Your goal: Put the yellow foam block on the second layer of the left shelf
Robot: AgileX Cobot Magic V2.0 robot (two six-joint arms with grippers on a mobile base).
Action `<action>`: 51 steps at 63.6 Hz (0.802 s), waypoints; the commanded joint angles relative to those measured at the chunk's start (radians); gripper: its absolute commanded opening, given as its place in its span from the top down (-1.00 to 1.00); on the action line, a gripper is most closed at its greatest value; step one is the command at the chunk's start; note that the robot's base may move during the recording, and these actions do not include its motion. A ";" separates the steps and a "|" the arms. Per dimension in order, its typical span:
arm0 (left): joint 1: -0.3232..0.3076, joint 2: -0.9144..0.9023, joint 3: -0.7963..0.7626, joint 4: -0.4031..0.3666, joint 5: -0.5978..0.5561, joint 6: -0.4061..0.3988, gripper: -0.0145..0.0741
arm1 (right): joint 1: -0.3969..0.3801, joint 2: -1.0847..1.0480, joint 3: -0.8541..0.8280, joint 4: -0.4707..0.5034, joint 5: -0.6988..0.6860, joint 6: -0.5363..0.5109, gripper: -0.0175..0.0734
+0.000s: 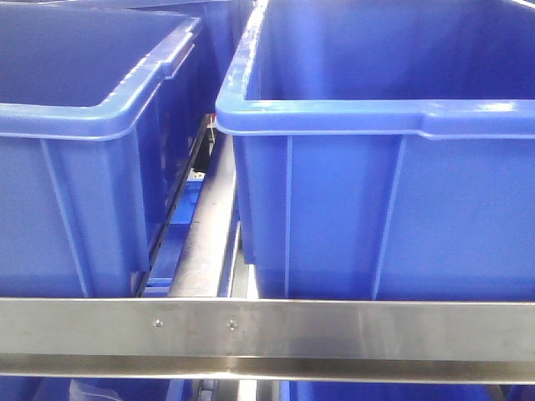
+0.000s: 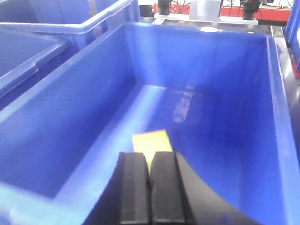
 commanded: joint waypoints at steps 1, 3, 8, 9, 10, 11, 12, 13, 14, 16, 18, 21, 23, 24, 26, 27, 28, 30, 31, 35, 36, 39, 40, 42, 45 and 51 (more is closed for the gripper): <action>-0.008 -0.008 0.026 -0.003 -0.088 -0.004 0.36 | -0.004 -0.035 0.008 0.005 -0.096 -0.004 0.49; -0.008 -0.008 0.026 -0.003 -0.088 -0.004 0.36 | -0.004 -0.050 0.023 0.005 -0.096 -0.004 0.49; -0.008 -0.008 0.026 -0.003 -0.088 -0.004 0.36 | -0.018 -0.102 0.059 0.008 -0.095 -0.004 0.49; -0.008 -0.008 0.026 -0.003 -0.088 -0.004 0.36 | -0.024 -0.117 0.065 0.009 -0.095 -0.004 0.49; -0.008 -0.008 0.026 -0.003 -0.088 -0.004 0.36 | -0.031 -0.126 0.071 0.011 -0.095 -0.004 0.49; -0.008 -0.008 0.026 -0.003 -0.088 -0.004 0.36 | -0.040 -0.136 0.076 0.013 -0.094 -0.004 0.49; -0.008 -0.008 0.026 -0.003 -0.088 -0.004 0.36 | -0.050 -0.147 0.084 0.014 -0.094 -0.004 0.49; -0.008 -0.008 0.026 -0.003 -0.088 -0.004 0.36 | -0.068 -0.163 0.090 0.014 -0.094 -0.004 0.49; -0.008 -0.008 0.026 -0.003 -0.088 -0.004 0.36 | -0.081 -0.173 0.099 0.014 -0.094 -0.004 0.49; -0.008 -0.008 0.026 -0.003 -0.088 -0.004 0.36 | -0.108 -0.194 0.111 0.014 -0.095 -0.004 0.49; -0.008 -0.008 0.026 -0.003 -0.088 -0.004 0.36 | -0.142 -0.220 0.126 0.014 -0.095 -0.004 0.49; -0.008 -0.008 0.026 -0.003 -0.088 -0.004 0.36 | -0.196 -0.253 0.149 0.014 -0.095 -0.004 0.49; -0.008 -0.008 0.026 -0.003 -0.088 -0.004 0.36 | -0.220 -0.275 0.163 0.014 -0.095 -0.004 0.49; -0.008 -0.008 0.026 -0.003 -0.088 -0.004 0.36 | -0.231 -0.284 0.171 0.014 -0.095 -0.004 0.49; -0.008 -0.008 0.026 -0.003 -0.088 -0.004 0.36 | -0.256 -0.305 0.190 0.014 -0.095 -0.004 0.49; -0.008 -0.008 0.026 -0.003 -0.088 -0.004 0.36 | -0.265 -0.314 0.202 0.014 -0.095 -0.004 0.49; -0.008 -0.008 0.026 -0.003 -0.088 -0.004 0.36 | -0.274 -0.323 0.210 0.014 -0.095 -0.004 0.49; -0.008 -0.008 0.026 -0.003 -0.088 -0.004 0.36 | -0.291 -0.341 0.226 0.014 -0.095 -0.004 0.49; -0.008 -0.008 0.026 -0.003 -0.088 -0.004 0.36 | -0.297 -0.354 0.239 0.014 -0.095 -0.004 0.49; -0.008 -0.008 0.026 -0.003 -0.088 -0.004 0.36 | -0.313 -0.393 0.273 0.014 -0.095 -0.004 0.49; -0.008 -0.008 0.026 -0.003 -0.088 -0.004 0.36 | -0.315 -0.406 0.286 0.014 -0.095 -0.004 0.49; -0.008 -0.008 0.026 -0.003 -0.088 -0.004 0.36 | -0.316 -0.428 0.315 0.014 -0.095 -0.004 0.49; -0.008 -0.008 0.026 -0.003 -0.088 -0.004 0.36 | -0.316 -0.434 0.327 0.014 -0.096 -0.004 0.49; -0.008 -0.008 0.026 -0.003 -0.088 -0.004 0.36 | -0.316 -0.433 0.342 0.014 -0.102 -0.004 0.49; -0.008 -0.008 0.026 -0.003 -0.088 -0.004 0.36 | -0.316 -0.432 0.366 0.014 -0.098 -0.004 0.49; -0.008 -0.008 0.026 -0.003 -0.088 -0.004 0.36 | -0.316 -0.432 0.371 0.014 -0.047 -0.004 0.49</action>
